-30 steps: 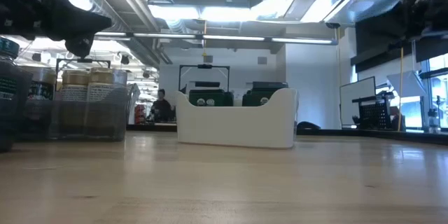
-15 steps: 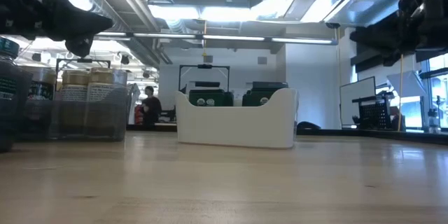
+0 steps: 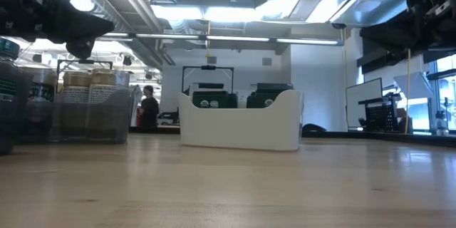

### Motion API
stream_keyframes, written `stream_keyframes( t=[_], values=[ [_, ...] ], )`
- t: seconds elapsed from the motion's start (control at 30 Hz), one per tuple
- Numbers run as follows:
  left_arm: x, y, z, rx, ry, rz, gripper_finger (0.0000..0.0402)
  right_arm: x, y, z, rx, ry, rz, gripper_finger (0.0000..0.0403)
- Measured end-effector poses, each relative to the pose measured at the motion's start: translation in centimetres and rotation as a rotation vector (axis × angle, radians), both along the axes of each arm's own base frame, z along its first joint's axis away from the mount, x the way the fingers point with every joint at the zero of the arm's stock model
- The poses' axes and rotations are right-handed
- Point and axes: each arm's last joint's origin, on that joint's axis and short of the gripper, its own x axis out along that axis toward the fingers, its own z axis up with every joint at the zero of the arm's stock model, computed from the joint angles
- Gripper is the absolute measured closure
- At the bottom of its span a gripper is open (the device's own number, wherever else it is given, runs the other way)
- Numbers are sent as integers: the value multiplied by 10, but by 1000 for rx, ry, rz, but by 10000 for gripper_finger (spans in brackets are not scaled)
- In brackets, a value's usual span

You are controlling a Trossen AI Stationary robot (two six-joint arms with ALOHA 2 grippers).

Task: Sort spices by type
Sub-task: Return to Home Position

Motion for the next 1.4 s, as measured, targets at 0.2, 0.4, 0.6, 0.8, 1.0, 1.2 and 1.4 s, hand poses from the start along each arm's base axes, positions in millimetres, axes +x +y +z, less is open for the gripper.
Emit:
stream_keyframes(
  t=[0.2, 0.4, 0.6, 0.8, 1.0, 1.2, 1.4],
  values=[
    [0, 0, -1, -46, 5, -1, 389, 0, 1, -2, -3, 7, 19, 384],
    [0, -2, -1, 59, 15, -54, 389, 0, 1, -2, -19, 11, 38, 384],
    [0, -4, 2, 50, -9, -127, 389, 1, 1, -2, -33, 16, 45, 384],
    [0, -3, -4, -24, 39, -108, 389, 1, 1, -4, -42, 30, 36, 384],
    [0, -3, -6, -24, 62, -107, 389, 1, 1, -4, -39, 30, 36, 384],
    [0, -3, -6, -24, 62, -106, 389, 1, 1, -4, -39, 30, 36, 384],
    [0, -3, -6, -25, 62, -106, 389, 1, 1, -4, -39, 30, 36, 384]
  ],
)
